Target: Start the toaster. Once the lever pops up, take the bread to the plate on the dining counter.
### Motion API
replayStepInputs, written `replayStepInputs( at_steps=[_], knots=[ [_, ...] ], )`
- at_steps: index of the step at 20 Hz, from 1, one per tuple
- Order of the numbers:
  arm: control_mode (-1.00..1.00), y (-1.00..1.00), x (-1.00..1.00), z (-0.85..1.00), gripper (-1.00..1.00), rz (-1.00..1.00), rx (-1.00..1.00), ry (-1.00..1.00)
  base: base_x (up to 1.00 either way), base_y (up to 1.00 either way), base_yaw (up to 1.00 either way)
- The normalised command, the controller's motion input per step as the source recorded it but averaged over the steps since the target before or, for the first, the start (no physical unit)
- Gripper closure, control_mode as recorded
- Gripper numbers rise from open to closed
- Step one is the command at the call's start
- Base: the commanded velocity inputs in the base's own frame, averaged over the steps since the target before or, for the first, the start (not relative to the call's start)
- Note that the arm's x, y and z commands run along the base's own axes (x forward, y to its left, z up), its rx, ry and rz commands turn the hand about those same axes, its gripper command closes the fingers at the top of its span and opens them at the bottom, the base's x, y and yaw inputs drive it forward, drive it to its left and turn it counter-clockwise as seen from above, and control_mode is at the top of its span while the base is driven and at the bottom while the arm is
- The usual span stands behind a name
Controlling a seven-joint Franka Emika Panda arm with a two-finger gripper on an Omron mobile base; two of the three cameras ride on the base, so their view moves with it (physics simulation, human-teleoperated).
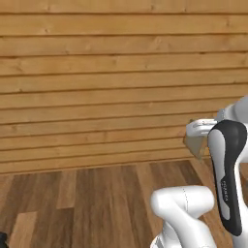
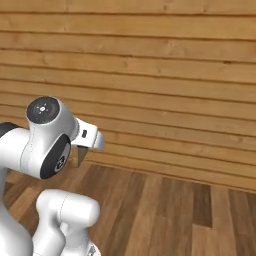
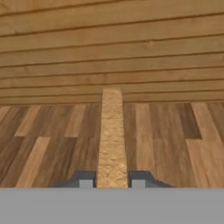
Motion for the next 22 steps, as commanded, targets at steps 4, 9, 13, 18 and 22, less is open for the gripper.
replayStepInputs(
  at_steps=[4, 9, 13, 18, 22],
  knots=[
    [1.00, 0.00, 0.00, 0.00, 1.00, 0.00, 0.00, 0.00, 1.00, -0.15, 0.40],
    [1.00, 0.00, 0.00, 0.00, 1.00, 0.00, 0.00, 0.00, 1.00, -0.05, 0.66],
    [1.00, 0.00, 0.00, 0.00, 1.00, 0.00, 0.00, 0.00, 1.00, 0.00, 0.77],
    [1.00, 0.00, 0.00, 0.00, 1.00, 0.00, 0.00, 0.00, 0.99, 0.00, 0.80],
    [1.00, 0.00, 0.00, 0.00, 1.00, 0.00, 0.00, 0.00, 0.90, -0.05, 0.80]
  ],
)
